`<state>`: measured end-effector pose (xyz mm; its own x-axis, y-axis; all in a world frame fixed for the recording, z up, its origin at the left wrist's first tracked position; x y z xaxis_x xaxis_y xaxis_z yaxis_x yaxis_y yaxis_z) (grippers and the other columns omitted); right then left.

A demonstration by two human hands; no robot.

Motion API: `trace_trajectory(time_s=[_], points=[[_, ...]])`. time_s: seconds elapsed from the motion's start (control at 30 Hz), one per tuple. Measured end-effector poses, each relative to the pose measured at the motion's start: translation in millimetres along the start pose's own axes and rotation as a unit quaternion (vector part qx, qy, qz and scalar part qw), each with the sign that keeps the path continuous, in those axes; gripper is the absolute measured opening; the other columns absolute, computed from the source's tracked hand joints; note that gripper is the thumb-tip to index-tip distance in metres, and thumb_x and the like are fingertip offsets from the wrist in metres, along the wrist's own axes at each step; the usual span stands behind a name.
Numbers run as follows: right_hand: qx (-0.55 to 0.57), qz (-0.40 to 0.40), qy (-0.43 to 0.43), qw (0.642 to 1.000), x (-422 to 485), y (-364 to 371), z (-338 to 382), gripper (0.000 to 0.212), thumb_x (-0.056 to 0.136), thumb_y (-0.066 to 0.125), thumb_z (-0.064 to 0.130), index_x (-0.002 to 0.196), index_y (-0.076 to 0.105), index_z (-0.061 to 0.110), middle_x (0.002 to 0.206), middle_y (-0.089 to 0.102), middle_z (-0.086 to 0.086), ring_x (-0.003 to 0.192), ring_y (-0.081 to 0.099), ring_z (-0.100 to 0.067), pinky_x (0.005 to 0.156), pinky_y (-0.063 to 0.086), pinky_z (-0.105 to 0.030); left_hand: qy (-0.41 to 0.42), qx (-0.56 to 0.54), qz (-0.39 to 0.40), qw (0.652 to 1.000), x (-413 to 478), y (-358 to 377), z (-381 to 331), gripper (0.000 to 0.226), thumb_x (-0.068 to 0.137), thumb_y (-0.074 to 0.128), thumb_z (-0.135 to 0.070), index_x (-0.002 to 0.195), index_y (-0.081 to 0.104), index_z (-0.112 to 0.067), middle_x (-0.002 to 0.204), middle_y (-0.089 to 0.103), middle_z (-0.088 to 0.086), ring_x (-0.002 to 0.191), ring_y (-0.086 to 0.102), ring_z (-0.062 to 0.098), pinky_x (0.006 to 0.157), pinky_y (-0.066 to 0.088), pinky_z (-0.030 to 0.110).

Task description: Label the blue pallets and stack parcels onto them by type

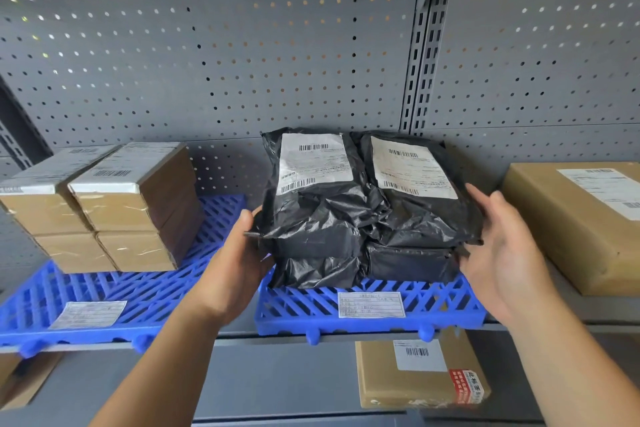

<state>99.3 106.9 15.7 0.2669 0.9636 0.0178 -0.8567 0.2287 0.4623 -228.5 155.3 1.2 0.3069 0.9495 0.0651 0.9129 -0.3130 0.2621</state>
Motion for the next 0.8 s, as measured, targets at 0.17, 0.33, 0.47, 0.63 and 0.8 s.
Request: trace_trajectory(time_s=[0.17, 0.33, 0.47, 0.63, 0.8], points=[[-0.005, -0.004, 0.018, 1.000, 0, 13, -4, 0.047, 0.102, 0.046, 0.051, 0.137, 0.062, 0.023, 0.132, 0.069, -0.006, 0.125, 0.063, -0.028, 0.106, 0.046, -0.051, -0.032, -0.007, 0.006, 0.999, -1, 14, -1, 0.078, 0.073, 0.070, -0.076, 0.133, 0.068, -0.027, 0.142, 0.063, 0.004, 0.137, 0.054, 0.023, 0.122, 0.026, 0.054], [-0.016, -0.026, 0.028, 0.999, 2, 17, -6, 0.045, 0.101, 0.050, 0.049, 0.132, 0.067, 0.021, 0.126, 0.072, -0.006, 0.121, 0.066, -0.025, 0.109, 0.046, -0.049, -0.051, -0.031, -0.011, 0.998, 2, 13, 0, 0.078, 0.080, 0.064, -0.070, 0.141, 0.061, -0.021, 0.142, 0.063, 0.003, 0.141, 0.048, 0.023, 0.125, 0.021, 0.054], [-0.019, -0.048, 0.027, 0.998, 1, 17, -7, 0.042, 0.099, 0.054, 0.047, 0.128, 0.070, 0.022, 0.123, 0.074, -0.003, 0.116, 0.069, -0.022, 0.097, 0.052, -0.043, -0.047, -0.024, -0.007, 0.999, 2, 12, -1, 0.077, 0.084, 0.058, -0.068, 0.145, 0.058, -0.021, 0.144, 0.062, 0.005, 0.141, 0.048, 0.024, 0.124, 0.020, 0.054], [-0.024, -0.097, -0.022, 0.995, -7, 15, -6, 0.031, 0.097, 0.057, 0.041, 0.123, 0.071, 0.031, 0.120, 0.075, 0.006, 0.113, 0.070, -0.013, 0.090, 0.053, -0.031, -0.041, -0.001, -0.039, 0.998, 2, 6, -2, 0.065, 0.083, 0.057, -0.066, 0.131, 0.070, -0.024, 0.132, 0.070, 0.008, 0.132, 0.058, 0.028, 0.121, 0.029, 0.052], [-0.081, -0.131, -0.063, 0.986, -26, 19, -5, 0.040, 0.080, 0.064, 0.050, 0.119, 0.067, 0.048, 0.127, 0.070, 0.016, 0.120, 0.065, -0.009, 0.108, 0.047, -0.037, -0.021, -0.034, -0.072, 0.997, -4, -2, -4, 0.049, 0.090, 0.051, -0.059, 0.118, 0.073, -0.027, 0.127, 0.072, 0.002, 0.120, 0.066, 0.019, 0.102, 0.044, 0.039]])
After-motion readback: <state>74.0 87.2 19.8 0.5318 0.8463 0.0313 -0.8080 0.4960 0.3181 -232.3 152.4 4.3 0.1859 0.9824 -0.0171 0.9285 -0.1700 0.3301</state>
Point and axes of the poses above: each hand's wrist, its own x-axis towards the middle knuckle, its own y-axis out of the palm, z = x × y, the point moved 6 cm from there along x, towards the middle knuckle
